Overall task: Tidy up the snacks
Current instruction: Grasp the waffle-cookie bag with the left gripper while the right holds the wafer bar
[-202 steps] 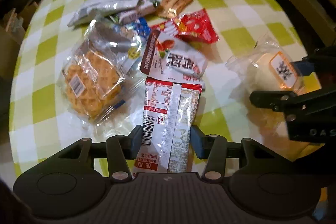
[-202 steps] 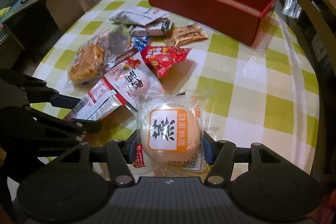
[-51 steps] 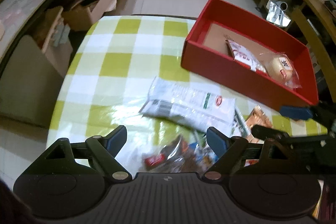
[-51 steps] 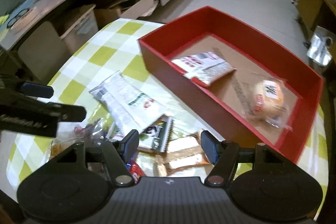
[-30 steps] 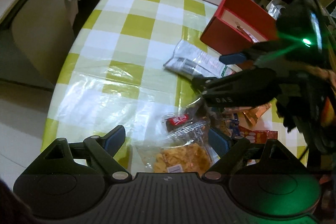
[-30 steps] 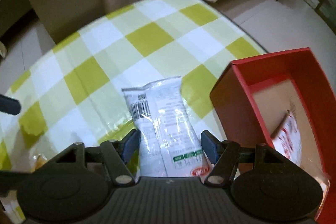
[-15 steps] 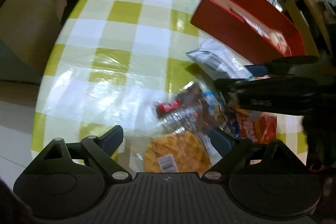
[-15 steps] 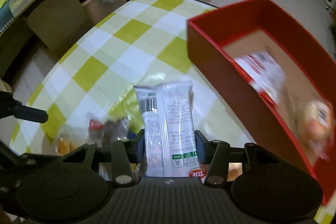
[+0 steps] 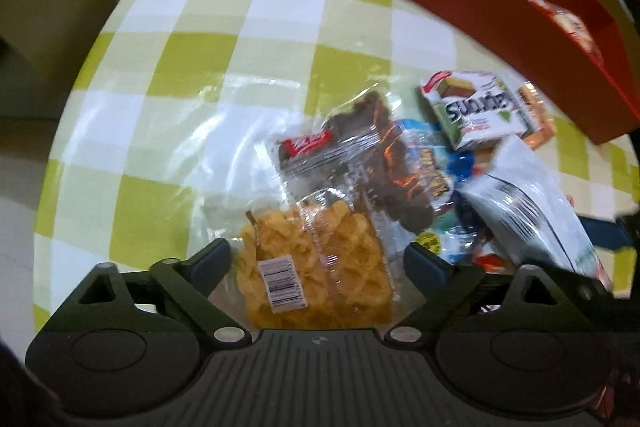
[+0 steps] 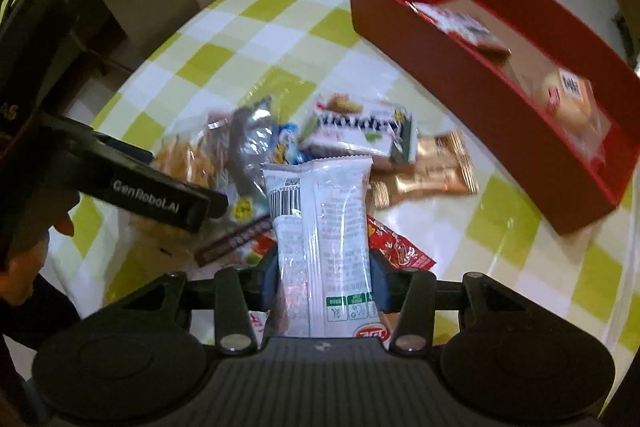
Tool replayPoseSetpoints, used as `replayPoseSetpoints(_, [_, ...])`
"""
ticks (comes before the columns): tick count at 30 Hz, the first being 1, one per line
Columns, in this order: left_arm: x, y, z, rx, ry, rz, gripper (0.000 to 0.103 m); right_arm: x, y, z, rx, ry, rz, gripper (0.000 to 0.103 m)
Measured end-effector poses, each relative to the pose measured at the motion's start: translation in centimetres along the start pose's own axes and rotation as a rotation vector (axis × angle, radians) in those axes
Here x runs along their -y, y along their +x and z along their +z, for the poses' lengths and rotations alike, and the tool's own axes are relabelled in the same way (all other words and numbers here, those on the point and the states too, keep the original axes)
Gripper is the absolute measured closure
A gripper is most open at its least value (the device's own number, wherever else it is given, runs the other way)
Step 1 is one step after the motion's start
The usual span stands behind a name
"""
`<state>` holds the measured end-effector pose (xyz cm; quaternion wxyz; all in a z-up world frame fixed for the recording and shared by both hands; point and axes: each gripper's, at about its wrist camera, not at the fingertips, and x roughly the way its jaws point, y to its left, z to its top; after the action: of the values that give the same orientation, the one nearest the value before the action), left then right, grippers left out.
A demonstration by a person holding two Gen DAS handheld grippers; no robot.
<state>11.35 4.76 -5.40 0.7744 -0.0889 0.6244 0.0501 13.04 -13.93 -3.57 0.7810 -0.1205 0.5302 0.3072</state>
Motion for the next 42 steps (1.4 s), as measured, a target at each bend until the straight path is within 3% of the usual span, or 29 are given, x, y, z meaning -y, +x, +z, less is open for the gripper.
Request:
replayPoseSetpoints(5, [0.2, 0.3, -0.6, 0.008, -0.031, 0.032, 0.001, 0.2, 0.6, -0.2, 0.016, -0.005, -0.009, 0.047])
replayPoseSetpoints(11, [-0.3, 0.5, -2.4, -0.003, -0.09, 0.012, 0.0, 0.2, 1.5, 0.3, -0.008, -0.021, -0.015, 0.023])
replayPoseSetpoints(16, [-1.1, 0.4, -2.3, -0.002, -0.125, -0.002, 0.0, 1.4, 1.9, 0.2, -0.003, 0.067, 0.018, 0.022])
replayPoseSetpoints(21, [-0.7, 0.2, -1.9, 0.011, -0.104, 0.005, 0.006, 3.0, 3.0, 0.4, -0.033, 0.197, 0.054, 0.014])
replayPoseSetpoints(24, [-0.8, -0.2, -1.6, 0.02, -0.097, 0.002, 0.011, 2.7, 3.1, 0.3, -0.034, 0.184, 0.049, 0.01])
replayPoseSetpoints(29, [-0.7, -0.4, -1.6, 0.018, -0.082, 0.01, 0.009, 2.7, 3.6, 0.2, -0.02, 0.192, 0.055, 0.0])
replayPoseSetpoints(36, [-0.4, 0.0, -1.6, 0.017, -0.076, 0.033, 0.003, 2.5, 3.9, 0.0, -0.001, 0.178, 0.056, 0.0])
replayPoseSetpoints(42, [-0.3, 0.2, -1.5, 0.021, -0.063, 0.039, 0.003, 2.3, 4.1, 0.3, -0.026, 0.119, 0.048, 0.0])
